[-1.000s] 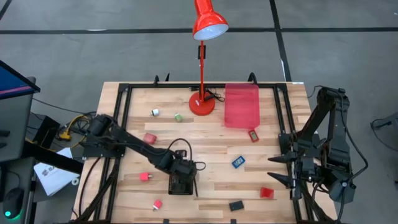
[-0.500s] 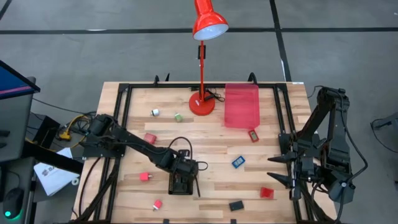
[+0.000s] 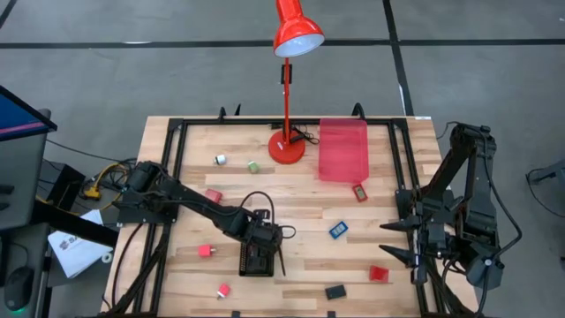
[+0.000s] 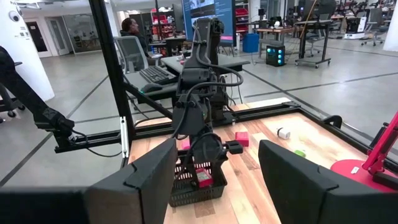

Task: Pick & Place Office items

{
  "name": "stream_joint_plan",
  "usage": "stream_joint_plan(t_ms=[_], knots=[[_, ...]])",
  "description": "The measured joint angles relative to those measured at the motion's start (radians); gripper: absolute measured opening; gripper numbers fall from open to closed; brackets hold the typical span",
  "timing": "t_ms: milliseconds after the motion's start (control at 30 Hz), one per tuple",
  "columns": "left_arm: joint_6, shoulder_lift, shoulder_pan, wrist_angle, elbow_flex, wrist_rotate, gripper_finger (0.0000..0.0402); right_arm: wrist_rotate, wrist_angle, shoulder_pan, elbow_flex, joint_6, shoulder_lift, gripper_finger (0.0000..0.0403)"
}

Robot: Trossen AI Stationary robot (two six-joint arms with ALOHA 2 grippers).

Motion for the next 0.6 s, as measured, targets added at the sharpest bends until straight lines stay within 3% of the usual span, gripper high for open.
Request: stream_joint_plan(t_ms=[333, 467, 600], knots=[[-0.001, -0.002, -0.003, -0.031, 0.001, -0.058, 0.0244, -0.001, -0.01, 0.0, 0.0, 0.001, 0.0, 0.0223], [-0.011, -0.048, -0.023, -0.121, 0.001, -0.218, 0.0262, -0.018, -0.072, -0.004, 0.0, 0.059, 0.0, 0.0223], [-0.061, -0.136, -0.068, -0.126, -0.001, -0.382, 0.027, -0.142, -0.198, -0.061, -0.001, 0.2, 0.0, 0.0223]])
